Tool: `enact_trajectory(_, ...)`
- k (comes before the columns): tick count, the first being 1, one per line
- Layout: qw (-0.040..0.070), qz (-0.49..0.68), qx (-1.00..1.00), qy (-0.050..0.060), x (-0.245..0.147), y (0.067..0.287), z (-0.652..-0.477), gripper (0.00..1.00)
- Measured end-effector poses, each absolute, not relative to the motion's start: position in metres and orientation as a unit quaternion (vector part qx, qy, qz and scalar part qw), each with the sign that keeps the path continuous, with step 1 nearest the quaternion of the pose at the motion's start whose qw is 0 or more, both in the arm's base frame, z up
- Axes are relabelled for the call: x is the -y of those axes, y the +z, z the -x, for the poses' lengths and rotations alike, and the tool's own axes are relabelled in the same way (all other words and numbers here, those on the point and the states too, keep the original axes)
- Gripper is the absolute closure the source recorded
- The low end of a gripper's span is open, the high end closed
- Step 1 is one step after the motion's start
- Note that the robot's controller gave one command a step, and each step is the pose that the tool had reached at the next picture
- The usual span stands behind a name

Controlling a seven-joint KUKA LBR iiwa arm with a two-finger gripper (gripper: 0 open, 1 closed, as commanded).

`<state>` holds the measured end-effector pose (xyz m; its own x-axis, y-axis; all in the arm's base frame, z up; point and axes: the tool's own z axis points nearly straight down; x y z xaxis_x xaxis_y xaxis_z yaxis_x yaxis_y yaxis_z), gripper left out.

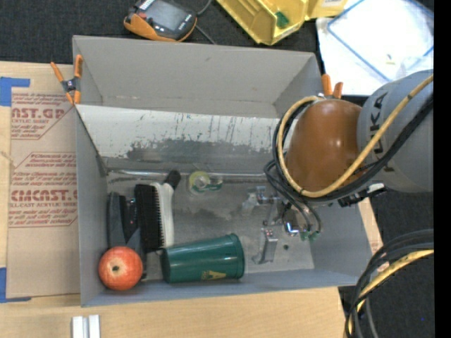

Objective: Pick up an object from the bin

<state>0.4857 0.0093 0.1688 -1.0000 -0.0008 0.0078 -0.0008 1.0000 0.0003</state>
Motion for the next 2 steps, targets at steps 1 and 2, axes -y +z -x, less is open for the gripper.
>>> enact_trajectory(1,0.0,0.0,1.0,0.0,-0.009,0.173,-0.487,0.0)
enact_trajectory(2,0.002,-0.023,1.0,0.0,-0.106,0.071,-0.495,0.0)
